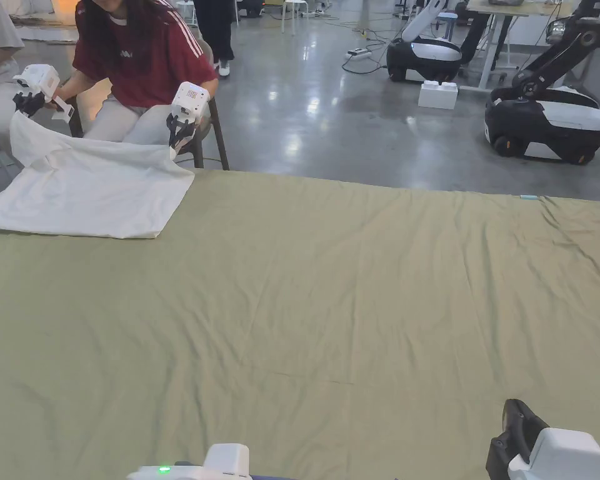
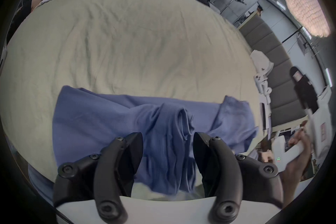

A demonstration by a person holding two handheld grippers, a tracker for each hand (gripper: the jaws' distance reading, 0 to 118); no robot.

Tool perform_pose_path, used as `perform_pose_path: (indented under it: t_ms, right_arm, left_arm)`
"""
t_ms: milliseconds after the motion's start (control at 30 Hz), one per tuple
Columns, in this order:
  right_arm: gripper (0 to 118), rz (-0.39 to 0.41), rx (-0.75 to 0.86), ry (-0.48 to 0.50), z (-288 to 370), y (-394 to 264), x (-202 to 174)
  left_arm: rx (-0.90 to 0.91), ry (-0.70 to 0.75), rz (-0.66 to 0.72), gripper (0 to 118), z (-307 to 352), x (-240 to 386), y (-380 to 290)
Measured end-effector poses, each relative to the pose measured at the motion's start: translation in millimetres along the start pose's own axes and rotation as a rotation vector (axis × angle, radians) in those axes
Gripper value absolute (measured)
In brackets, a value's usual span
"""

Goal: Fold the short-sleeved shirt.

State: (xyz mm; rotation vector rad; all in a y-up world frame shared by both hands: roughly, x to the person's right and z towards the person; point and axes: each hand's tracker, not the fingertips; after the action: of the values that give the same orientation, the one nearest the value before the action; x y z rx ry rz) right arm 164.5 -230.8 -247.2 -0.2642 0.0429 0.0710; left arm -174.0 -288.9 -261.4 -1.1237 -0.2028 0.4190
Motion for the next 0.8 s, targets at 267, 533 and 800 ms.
perform_pose_path:
  t_ms: [267,533,800]
  right_arm:
    - [1,-0.003,-0.009,0.010,1,-3,-3]
    - [1,0.004,-0.027,0.016,1,-6,-6]
    - [1,0.019,-0.030,0.018,2,-7,-8]
  left_arm:
    - [0.043,-0.032,0.031,3,12,-17,8]
    - [-0.124,-0.122,0.010,2,-55,-7,-6]
    - [-0.055,-0.180,0.042,2,-60,-9,-12]
